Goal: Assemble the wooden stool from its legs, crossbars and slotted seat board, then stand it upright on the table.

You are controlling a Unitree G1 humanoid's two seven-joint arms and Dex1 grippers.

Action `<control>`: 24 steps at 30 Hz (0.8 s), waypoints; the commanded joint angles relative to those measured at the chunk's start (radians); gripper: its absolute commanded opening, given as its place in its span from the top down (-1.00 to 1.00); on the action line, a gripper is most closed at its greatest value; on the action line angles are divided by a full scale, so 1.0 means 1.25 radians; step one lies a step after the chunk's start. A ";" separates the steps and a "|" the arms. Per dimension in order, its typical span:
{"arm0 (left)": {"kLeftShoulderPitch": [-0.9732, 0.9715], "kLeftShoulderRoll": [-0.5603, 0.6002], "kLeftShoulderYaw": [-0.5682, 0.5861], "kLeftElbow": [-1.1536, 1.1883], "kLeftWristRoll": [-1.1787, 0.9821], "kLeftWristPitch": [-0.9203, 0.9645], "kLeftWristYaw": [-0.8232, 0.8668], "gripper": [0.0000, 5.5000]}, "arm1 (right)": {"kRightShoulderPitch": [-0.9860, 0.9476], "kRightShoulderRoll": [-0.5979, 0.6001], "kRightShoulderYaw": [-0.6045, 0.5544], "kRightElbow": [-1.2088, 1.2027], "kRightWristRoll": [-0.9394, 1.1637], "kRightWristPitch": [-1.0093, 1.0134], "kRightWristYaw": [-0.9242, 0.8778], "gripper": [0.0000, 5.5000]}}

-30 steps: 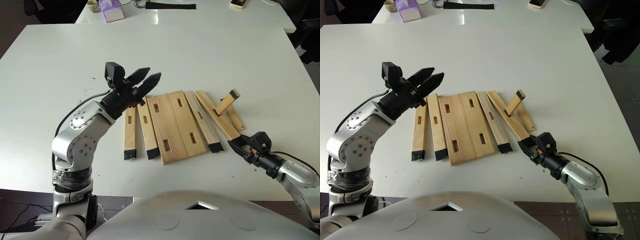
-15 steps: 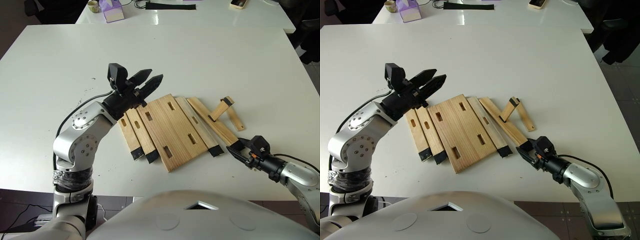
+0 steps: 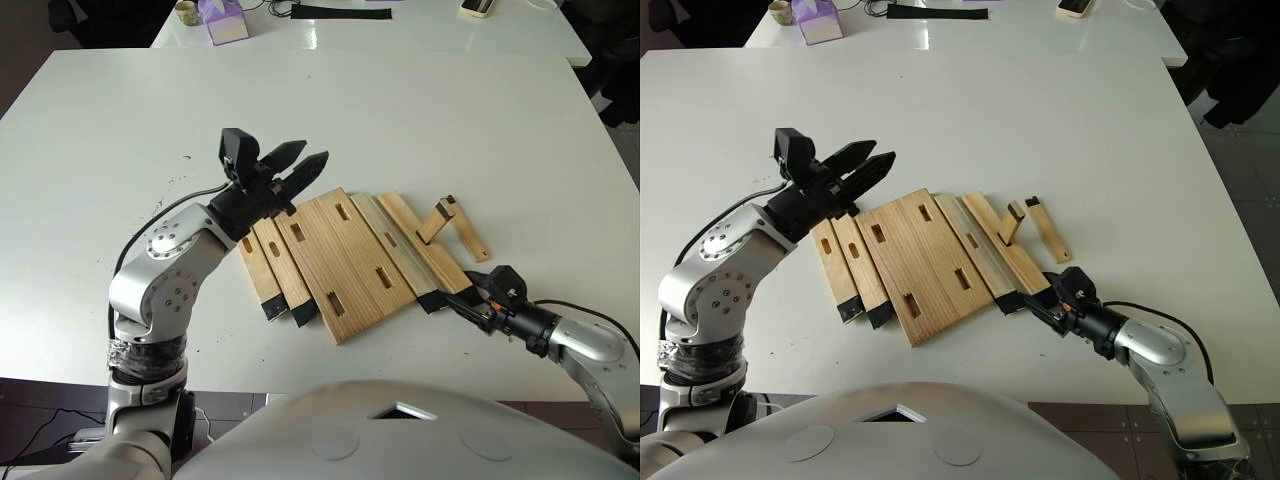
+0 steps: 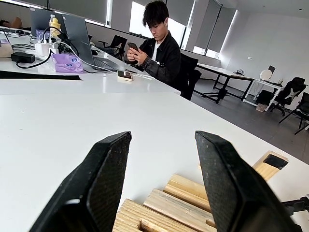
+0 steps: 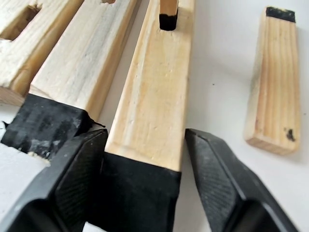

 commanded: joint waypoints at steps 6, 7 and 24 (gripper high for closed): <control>-0.017 0.007 -0.015 0.005 0.005 0.023 -0.013 0.11 | -0.041 0.025 0.044 0.037 -0.032 0.035 -0.040 -0.07; -0.018 0.008 -0.015 0.006 0.005 0.024 -0.014 0.11 | -0.043 0.028 0.046 0.041 -0.033 0.034 -0.044 -0.07; -0.038 0.011 0.036 0.024 -0.030 0.027 -0.025 0.11 | -0.136 0.083 -0.072 0.009 0.090 0.056 -0.080 0.25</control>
